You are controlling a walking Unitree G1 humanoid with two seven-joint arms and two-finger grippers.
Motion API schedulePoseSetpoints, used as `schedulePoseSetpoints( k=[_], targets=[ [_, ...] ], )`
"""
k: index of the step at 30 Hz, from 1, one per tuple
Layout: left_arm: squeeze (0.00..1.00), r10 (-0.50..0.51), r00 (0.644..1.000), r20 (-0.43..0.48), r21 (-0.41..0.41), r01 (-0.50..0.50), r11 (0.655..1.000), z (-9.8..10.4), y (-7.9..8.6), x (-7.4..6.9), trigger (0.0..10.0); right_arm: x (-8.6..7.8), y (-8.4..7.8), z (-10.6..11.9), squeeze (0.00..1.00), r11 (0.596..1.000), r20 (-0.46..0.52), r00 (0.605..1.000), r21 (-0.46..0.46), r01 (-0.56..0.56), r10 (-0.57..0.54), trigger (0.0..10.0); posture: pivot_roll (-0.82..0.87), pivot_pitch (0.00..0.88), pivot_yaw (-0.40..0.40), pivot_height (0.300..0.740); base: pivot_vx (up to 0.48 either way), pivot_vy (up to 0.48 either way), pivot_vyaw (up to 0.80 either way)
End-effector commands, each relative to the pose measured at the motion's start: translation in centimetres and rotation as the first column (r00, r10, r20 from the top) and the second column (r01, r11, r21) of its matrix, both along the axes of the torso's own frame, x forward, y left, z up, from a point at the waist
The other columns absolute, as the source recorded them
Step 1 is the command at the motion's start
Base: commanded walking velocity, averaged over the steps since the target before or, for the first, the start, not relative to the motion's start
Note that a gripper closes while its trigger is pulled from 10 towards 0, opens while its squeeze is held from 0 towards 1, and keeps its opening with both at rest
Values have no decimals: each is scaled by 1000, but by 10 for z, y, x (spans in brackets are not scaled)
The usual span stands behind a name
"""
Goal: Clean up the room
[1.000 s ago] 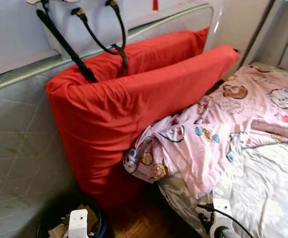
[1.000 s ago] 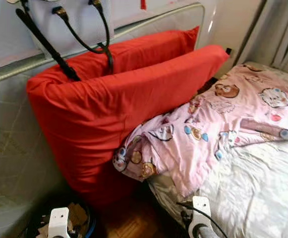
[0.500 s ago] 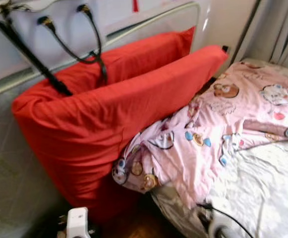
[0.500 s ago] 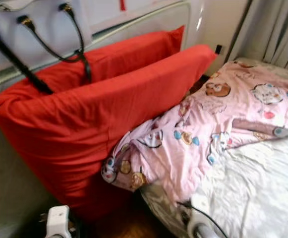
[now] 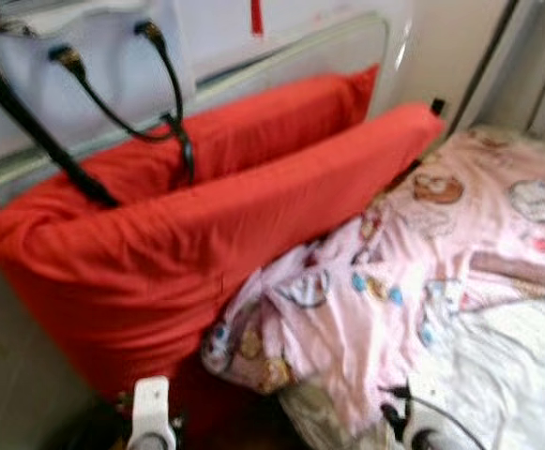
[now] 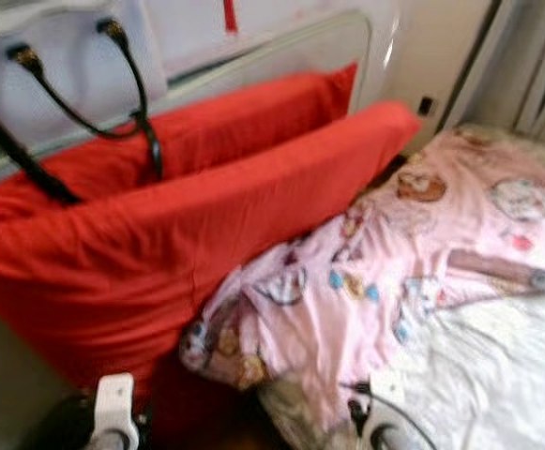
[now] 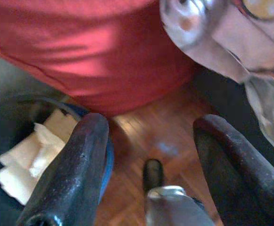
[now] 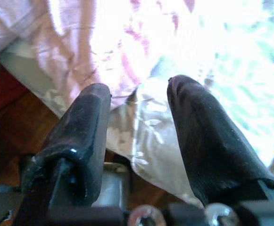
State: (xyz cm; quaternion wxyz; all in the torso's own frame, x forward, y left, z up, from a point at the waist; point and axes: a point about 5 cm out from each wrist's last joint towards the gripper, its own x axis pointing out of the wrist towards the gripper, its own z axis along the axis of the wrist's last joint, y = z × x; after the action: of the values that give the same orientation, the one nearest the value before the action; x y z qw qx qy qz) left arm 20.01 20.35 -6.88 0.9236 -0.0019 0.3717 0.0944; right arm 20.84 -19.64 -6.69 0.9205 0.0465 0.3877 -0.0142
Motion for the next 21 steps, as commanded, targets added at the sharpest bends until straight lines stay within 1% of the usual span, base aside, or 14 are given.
schedulePoseSetpoints(
  k=[1, 5, 7, 8, 12, 13, 14, 16, 17, 19, 21],
  targets=[
    [0, 19, 1000, -22, 11, -19, 1000, -4, 7, -10, 10000, 1, 6, 0, 0, 1000, 20, 1000, 24, -1, 1, 10000, -42, 89, 1, 740, 0, 0, 0],
    [0, 16, 1000, 22, 14, -16, 1000, -2, 8, -9, 10000, 2, 8, 2, 0, 999, 71, 997, 44, 1, -4, 10000, -55, 109, 9, 740, 0, 0, 0],
    [0, 22, 998, 60, 13, -23, 1000, 0, 9, -11, 10000, 2, 8, 4, 0, 998, 116, 993, 60, 4, -11, 10000, -64, 133, 16, 740, 0, 0, 0],
    [0, 22, 998, 60, 13, -23, 1000, 0, 9, -11, 10000, 2, 8, 4, 0, 998, 116, 993, 60, 4, -11, 10000, -64, 133, 16, 740, 0, 0, 0],
    [0, 52, 989, 136, -6, -52, 999, 2, 9, -13, 10000, 1, 9, 8, 0, 996, 193, 981, 91, -1, -16, 10000, -63, 158, 19, 740, 0, 0, 0],
    [0, 41, 978, 202, 19, -45, 999, 12, 11, 1, 10000, 0, 9, 8, 0, 995, 209, 978, 102, -4, -17, 10000, -59, 167, 18, 740, 0, 0, 0],
    [0, 21, 956, 293, 50, -37, 998, 27, 13, 19, 10000, 0, 10, 9, 0, 993, 229, 973, 116, -9, -18, 10000, -54, 172, 17, 740, 0, 0, 0],
    [0, 17, 931, 366, 54, -39, 998, 41, 15, 33, 10000, -1, 10, 10, 0, 992, 245, 969, 121, -17, -14, 10000, -47, 175, 14, 740, 0, 0, 0],
    [0, 8, 892, 452, 66, -43, 997, 57, 15, 47, 10000, -3, 10, 10, 0, 992, 258, 966, 126, -24, -10, 10000, -40, 174, 11, 740, 0, 0, 0],
    [0, 1, 864, 503, 75, -45, 996, 66, 14, 52, 10000, -5, 10, 9, 0, 991, 266, 964, 132, -26, -10, 10000, -36, 173, 10, 740, 0, 0, 0],
    [0, -1, 846, 534, 74, -45, 996, 71, 14, 54, 10000, -8, 10, 9, 0, 990, 271, 962, 138, -26, -12, 10000, -31, 174, 8, 740, 0, 0, 0]
  ],
)
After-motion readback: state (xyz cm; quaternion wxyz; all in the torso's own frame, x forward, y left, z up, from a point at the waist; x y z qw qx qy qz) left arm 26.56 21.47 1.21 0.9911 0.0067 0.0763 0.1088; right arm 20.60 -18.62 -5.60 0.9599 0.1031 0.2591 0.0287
